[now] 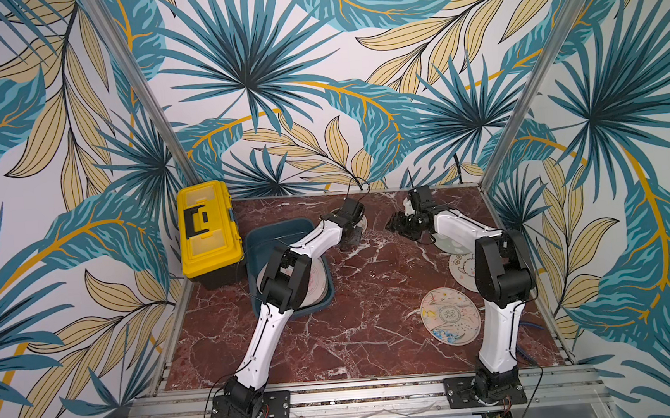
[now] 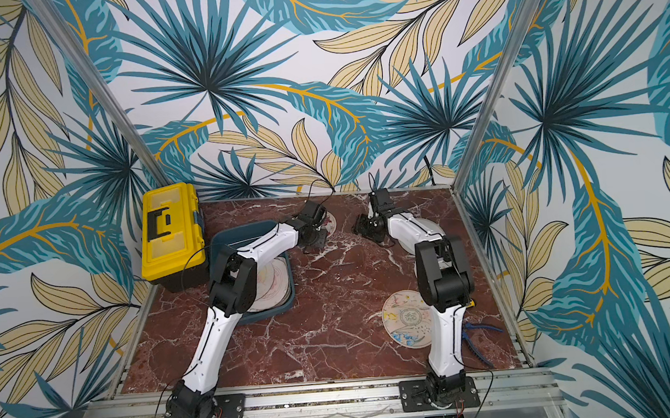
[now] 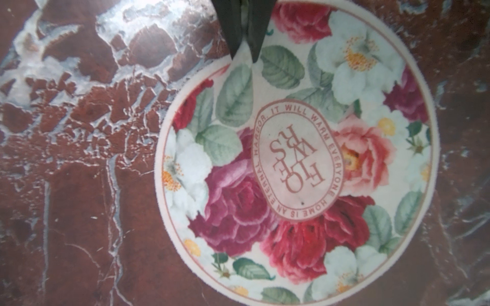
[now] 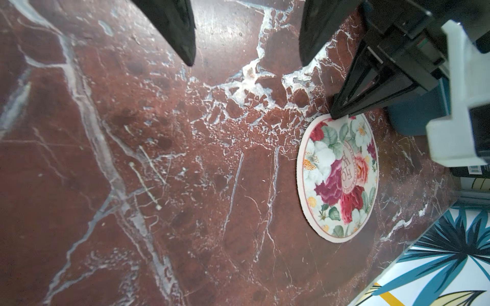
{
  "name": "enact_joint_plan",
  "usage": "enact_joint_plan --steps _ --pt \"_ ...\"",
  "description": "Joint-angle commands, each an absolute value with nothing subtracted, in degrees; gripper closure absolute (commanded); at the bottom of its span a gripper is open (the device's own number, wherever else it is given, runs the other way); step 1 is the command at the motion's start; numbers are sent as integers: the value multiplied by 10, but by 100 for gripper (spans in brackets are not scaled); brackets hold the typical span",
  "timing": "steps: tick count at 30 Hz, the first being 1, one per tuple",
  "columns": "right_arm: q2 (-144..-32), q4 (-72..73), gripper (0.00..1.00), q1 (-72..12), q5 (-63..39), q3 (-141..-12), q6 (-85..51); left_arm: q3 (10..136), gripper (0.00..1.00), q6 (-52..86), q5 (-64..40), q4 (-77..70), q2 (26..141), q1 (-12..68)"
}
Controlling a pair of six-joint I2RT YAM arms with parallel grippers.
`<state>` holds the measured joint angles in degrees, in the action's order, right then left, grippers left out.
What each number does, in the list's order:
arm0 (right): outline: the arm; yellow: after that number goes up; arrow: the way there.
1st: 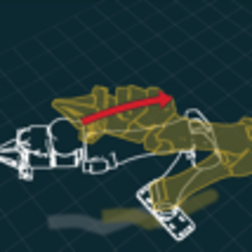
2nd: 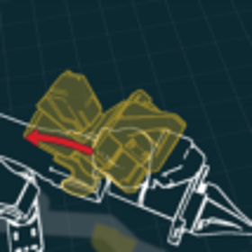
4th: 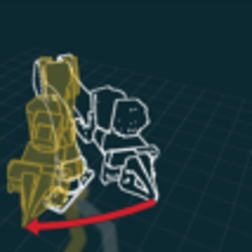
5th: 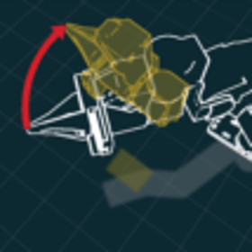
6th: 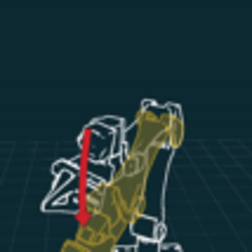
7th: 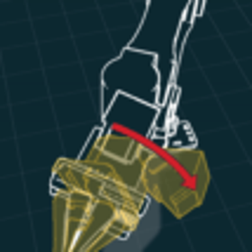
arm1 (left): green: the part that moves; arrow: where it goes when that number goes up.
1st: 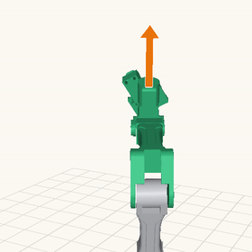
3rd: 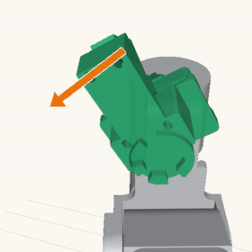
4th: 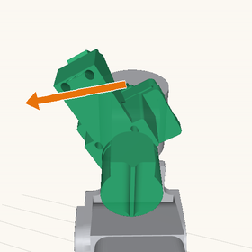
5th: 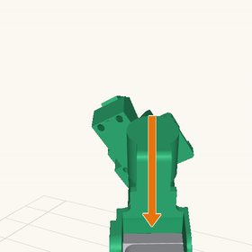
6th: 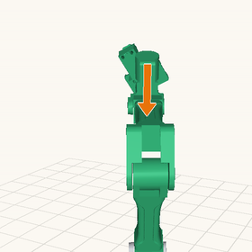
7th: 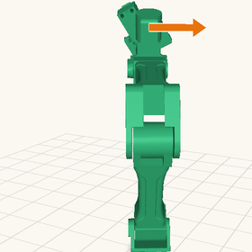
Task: Put the coasters into the storage box
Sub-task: Pick up the coaster from the center of the board.
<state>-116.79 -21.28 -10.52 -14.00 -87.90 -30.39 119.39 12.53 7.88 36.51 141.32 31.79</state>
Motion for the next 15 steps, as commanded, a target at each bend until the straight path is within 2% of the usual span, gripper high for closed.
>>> enact_joint_plan --steps 1,15 --pt "-1141 -216 38 -104 -137 -863 -296 1199 100 120 97 408 1387 328" --pt "-1072 -247 37 -104 -83 -815 -260 1159 100 123 105 408 1230 353"
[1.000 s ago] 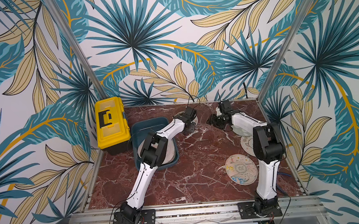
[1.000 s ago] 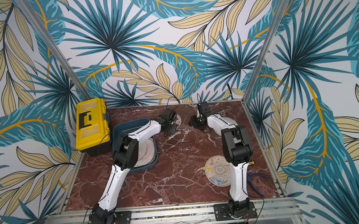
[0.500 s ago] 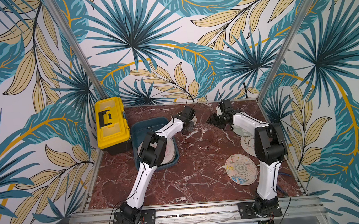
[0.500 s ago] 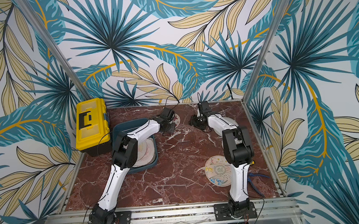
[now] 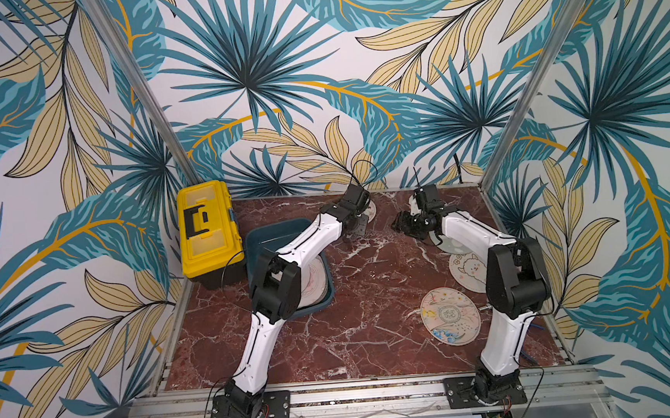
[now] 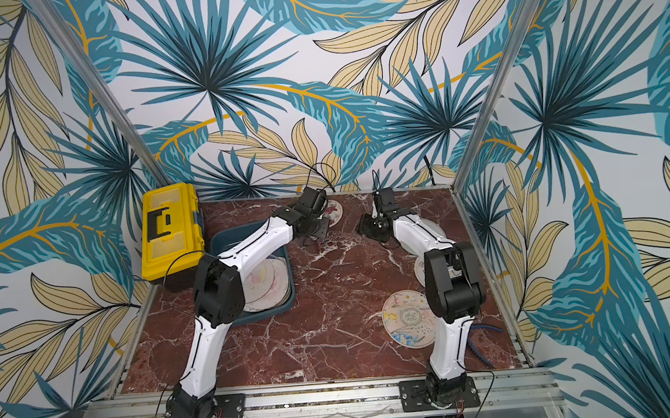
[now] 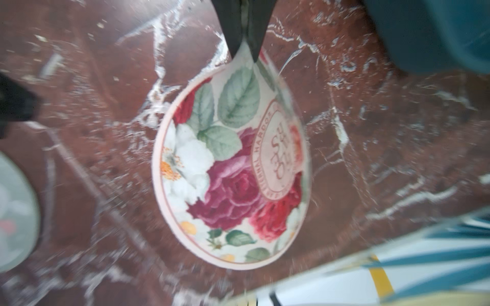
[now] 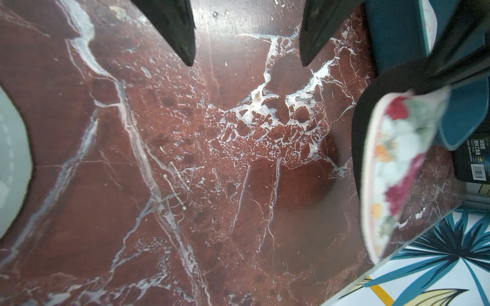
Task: Put the coasters into the storage box
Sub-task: Pick up the coaster from the center of the board, then place the coaster in the storage box.
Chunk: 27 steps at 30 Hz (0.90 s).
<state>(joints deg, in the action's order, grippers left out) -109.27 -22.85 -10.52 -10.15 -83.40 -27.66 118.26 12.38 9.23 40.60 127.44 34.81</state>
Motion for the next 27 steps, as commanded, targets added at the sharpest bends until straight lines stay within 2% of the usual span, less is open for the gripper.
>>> enact_joint_plan --steps 1,11,20,27 --pt "-1069 -248 37 -104 -82 -813 -259 1151 100 124 109 408 1218 354" --pt "-1046 -254 37 -103 -84 -795 -250 1005 100 140 164 408 1048 361" --pt "-1019 -263 37 -104 -89 -779 -246 828 100 174 264 410 880 362" --pt "-1004 -278 37 -105 -87 -778 -242 761 100 195 338 449 832 362"
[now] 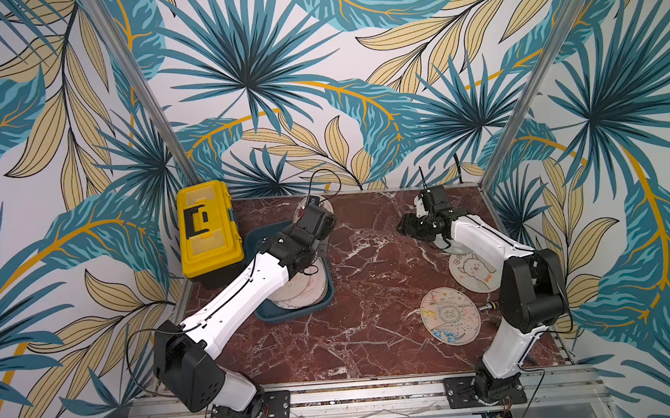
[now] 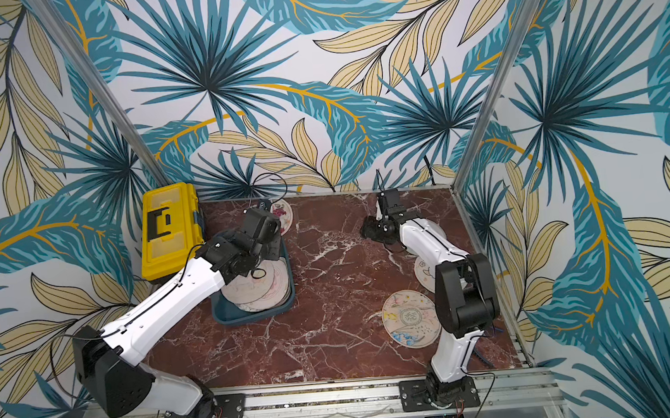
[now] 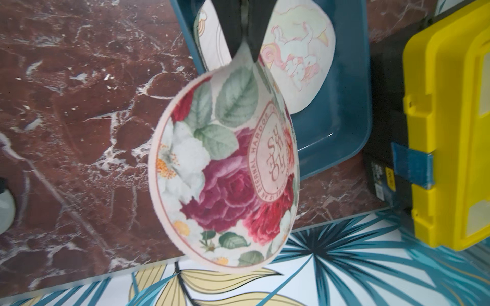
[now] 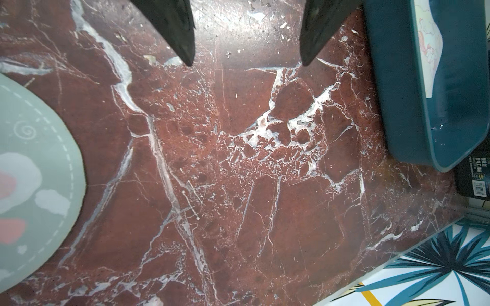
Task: Put the coasters into the storage box
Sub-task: Place the coaster in the storage box.
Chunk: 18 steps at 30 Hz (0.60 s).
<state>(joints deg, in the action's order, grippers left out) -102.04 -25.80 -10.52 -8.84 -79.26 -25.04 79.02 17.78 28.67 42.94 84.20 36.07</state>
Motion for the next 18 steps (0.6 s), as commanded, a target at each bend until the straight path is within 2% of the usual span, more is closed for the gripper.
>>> enact_joint_plan --steps 1,10,18 --pt "-1002 -279 37 -105 -86 -777 -242 755 100 198 345 455 832 361" --pt "-993 -275 37 -105 -96 -769 -251 711 100 240 345 487 851 358" --pt "-985 -275 37 -106 -92 -765 -251 699 100 263 297 503 908 352"
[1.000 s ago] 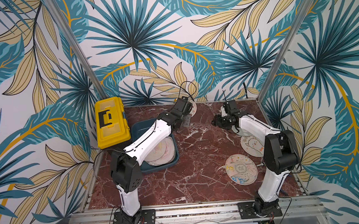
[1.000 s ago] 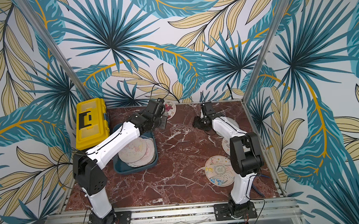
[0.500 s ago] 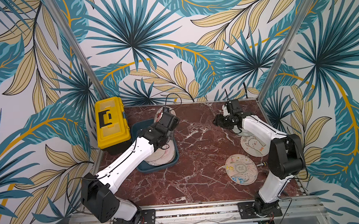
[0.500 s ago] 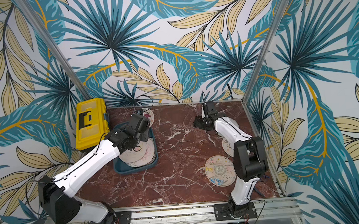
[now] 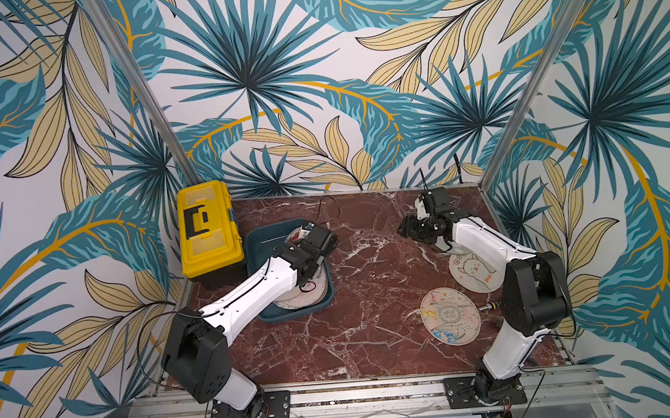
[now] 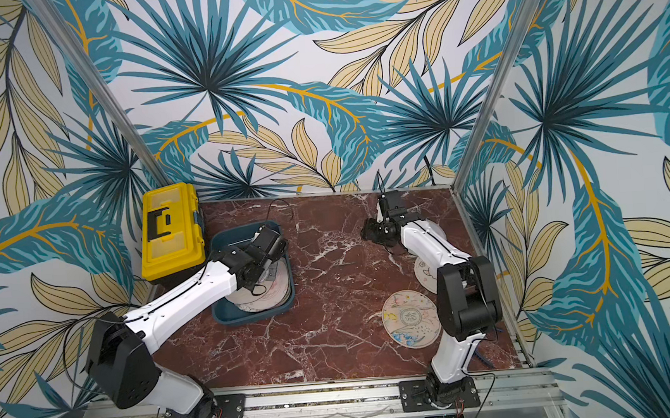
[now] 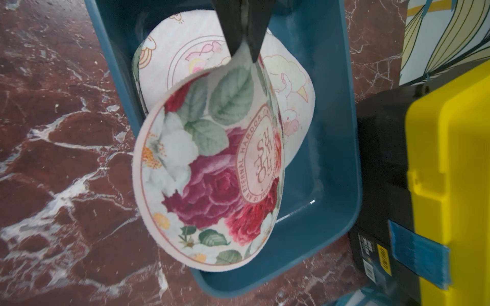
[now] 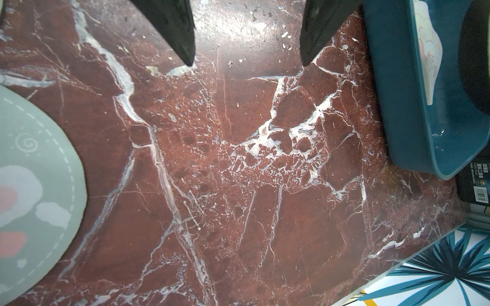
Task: Put the coasters into the storage box
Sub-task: Place the coaster in the storage box.
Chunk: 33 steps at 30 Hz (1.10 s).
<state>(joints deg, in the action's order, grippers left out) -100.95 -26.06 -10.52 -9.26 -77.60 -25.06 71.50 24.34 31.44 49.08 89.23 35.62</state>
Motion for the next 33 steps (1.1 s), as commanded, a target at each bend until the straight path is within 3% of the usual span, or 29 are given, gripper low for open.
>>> enact_joint_plan --steps 1,8,12,17,25,31,33 --pt "-985 -276 37 -106 -92 -765 -251 700 100 265 289 507 916 351" --pt "-984 -276 37 -106 -90 -766 -249 704 96 272 265 512 965 345" --pt "-984 -277 37 -106 -87 -765 -248 711 71 271 251 514 985 341" --pt "-985 -278 37 -106 -86 -764 -246 716 55 270 244 514 995 338" --pt "-985 -276 37 -106 -87 -764 -245 724 16 272 237 513 991 336" --pt "-985 -275 37 -106 -88 -761 -245 735 1 266 219 512 975 335" --pt "-985 -273 37 -106 -88 -760 -245 736 0 268 223 511 970 332"
